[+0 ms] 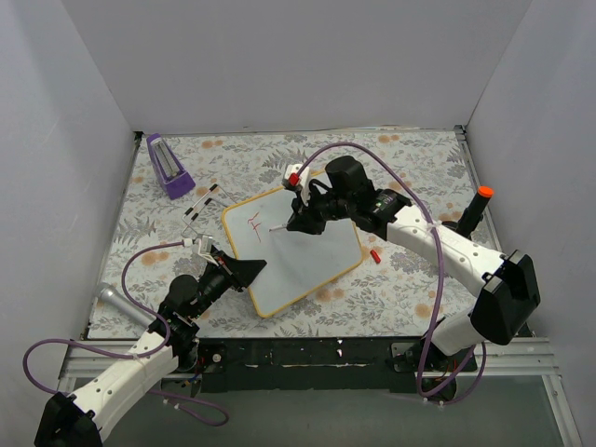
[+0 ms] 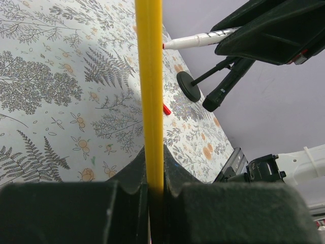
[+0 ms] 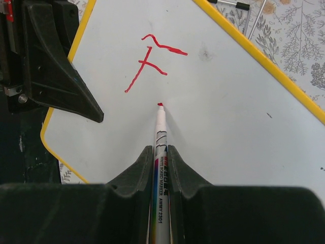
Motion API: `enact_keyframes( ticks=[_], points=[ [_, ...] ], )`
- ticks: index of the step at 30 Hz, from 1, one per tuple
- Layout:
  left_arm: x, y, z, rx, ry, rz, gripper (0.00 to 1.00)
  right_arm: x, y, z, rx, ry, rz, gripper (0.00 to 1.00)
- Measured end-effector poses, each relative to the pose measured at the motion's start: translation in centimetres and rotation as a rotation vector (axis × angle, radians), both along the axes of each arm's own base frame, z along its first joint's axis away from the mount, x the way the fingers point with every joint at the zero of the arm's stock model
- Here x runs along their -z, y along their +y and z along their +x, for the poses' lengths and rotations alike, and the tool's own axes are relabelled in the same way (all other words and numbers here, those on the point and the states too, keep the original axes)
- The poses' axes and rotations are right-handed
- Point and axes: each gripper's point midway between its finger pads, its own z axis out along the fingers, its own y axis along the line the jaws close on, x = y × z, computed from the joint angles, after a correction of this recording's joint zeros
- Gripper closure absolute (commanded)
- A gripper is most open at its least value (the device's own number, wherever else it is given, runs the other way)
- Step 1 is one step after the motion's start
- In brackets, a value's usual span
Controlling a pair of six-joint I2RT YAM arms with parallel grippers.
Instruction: Write a sentence on the whiteboard
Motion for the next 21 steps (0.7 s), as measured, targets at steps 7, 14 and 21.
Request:
enact_keyframes(
  ticks=[7, 14, 21],
  points=[
    [0.0, 0.0, 0.0, 0.000, 0.000, 0.001, 1.00, -0.5, 0.1, 0.5, 0.024, -0.010, 0.008, 0.99],
    [0.1, 0.0, 0.0, 0.000, 0.002, 0.001, 1.00, -0.8, 0.1, 0.9, 0.043, -0.018, 0.011, 0.99],
    [0.1, 0.0, 0.1, -0.001, 0.006, -0.003, 1.00, -0.7, 0.2, 1.3, 0.065, -0.017, 0.011, 0.99]
  ],
)
